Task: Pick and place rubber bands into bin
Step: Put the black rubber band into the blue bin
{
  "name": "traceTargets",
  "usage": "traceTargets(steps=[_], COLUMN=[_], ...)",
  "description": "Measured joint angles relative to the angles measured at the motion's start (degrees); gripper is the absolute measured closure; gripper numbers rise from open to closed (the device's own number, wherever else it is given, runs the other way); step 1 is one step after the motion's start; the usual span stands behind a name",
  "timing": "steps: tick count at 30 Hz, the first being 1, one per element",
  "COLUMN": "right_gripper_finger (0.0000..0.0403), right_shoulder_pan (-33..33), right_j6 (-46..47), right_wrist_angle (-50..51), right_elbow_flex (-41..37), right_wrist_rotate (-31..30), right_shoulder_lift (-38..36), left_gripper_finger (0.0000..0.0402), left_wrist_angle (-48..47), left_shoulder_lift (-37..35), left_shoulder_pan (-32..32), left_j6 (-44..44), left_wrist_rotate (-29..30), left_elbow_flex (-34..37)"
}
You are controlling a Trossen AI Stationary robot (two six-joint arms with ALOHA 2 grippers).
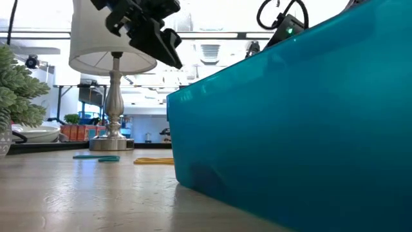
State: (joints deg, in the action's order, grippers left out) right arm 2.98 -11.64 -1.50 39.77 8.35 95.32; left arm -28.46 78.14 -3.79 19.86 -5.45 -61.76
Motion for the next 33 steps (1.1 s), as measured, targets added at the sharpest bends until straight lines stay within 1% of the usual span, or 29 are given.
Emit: traceTargets(steps=[8, 10, 16, 20, 22, 29, 33], right_gripper_finger=[0.0394, 0.0394, 0.0394, 0.0394, 0.0394, 0.0394, 0.0394], right_shoulder_pan=[0.26, 0.71, 4.04, 7.40, 8.98, 12.60, 13.69], right_j6=[0.05, 0.07, 2.32, 4.01, 4.81, 8.38, 9.14], right_wrist_angle=[1.67, 1.65, -1.52, -6.64, -9.65, -17.83, -18.19], right_elbow_flex=[0.00, -0.02, -0.03, -0.04, 0.00, 0.12, 2.11], right_wrist_rotate=[-0.20, 1.89, 11.74, 16.12, 17.31, 17.71, 17.69], right_shoulder_lift=[-7.93, -10.14, -14.84, -14.46, -13.33, -6.87, -2.34], left_gripper_finger=[0.0261, 0.0261, 0.0261, 0.0261, 0.0261, 0.0261, 0.0261], left_wrist_angle=[2.96, 3.26, 3.96, 4.36, 5.21, 6.17, 6.66], left_shoulder_lift=[-1.45, -1.45, -1.39, -1.39, -1.39, -1.43, -1.43], left_shoulder_pan=[0.00, 0.00, 0.00, 0.00, 0.00, 0.00, 0.00], left_j6=[-0.02, -0.02, -0.04, -0.02, -0.02, -0.02, -0.02], left_wrist_rotate=[-0.02, -0.02, 0.22, 0.28, 0.31, 0.34, 0.35], left_elbow_flex=[2.40, 2.95, 4.07, 4.03, 4.03, 4.03, 4.03])
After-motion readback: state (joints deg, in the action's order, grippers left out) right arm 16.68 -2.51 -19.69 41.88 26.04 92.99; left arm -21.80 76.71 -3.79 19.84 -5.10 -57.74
